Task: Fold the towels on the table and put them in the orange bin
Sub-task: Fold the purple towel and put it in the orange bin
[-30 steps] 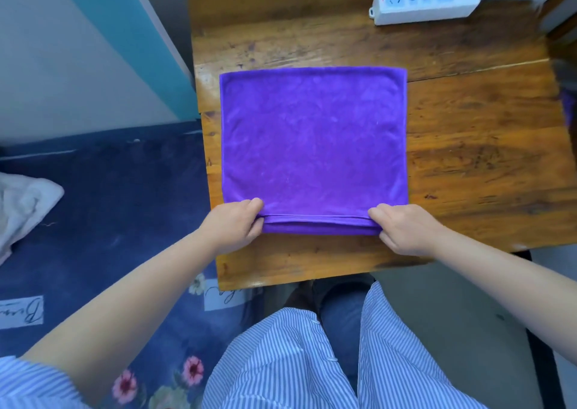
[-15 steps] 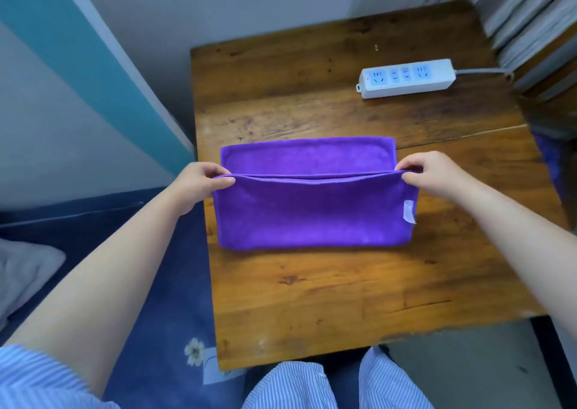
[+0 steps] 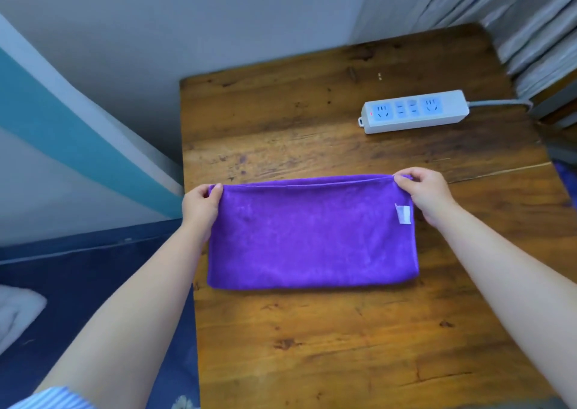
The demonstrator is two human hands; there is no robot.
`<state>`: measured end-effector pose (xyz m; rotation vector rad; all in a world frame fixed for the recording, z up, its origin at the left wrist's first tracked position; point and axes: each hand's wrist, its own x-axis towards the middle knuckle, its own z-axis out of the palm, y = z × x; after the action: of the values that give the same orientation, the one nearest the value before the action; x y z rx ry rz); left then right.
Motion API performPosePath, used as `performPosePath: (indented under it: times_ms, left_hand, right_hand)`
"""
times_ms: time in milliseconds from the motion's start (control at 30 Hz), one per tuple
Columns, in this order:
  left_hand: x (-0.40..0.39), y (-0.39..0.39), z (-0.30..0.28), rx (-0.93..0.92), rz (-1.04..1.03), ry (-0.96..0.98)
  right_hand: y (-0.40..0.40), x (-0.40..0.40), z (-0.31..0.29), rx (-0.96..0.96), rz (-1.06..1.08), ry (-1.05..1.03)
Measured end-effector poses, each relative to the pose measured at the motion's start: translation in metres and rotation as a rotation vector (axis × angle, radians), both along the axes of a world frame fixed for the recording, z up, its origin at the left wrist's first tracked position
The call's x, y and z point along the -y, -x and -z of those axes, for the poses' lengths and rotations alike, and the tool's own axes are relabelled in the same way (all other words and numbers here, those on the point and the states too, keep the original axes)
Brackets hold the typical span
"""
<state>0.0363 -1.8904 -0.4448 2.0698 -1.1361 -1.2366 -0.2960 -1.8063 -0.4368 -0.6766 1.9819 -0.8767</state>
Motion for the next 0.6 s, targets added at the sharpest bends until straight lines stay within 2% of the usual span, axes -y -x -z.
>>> performPosePath:
  times_ms: [267,500,600]
  left_hand:
    - [0.004,0.006,0.011,0.166,-0.007,0.113]
    - [-0.014,0.007,0.006,0.264,0.020,0.352]
    - [-0.014,0.008,0.007,0.292,0.021,0.388]
  right_hand:
    - [-0.016,0.012,0.002,-0.199,0.019,0.015]
    - [-0.018,0.006,-0.016,0.009,0.060,0.187]
    - [-0.015,0.014,-0.019,0.028,0.060,0.244]
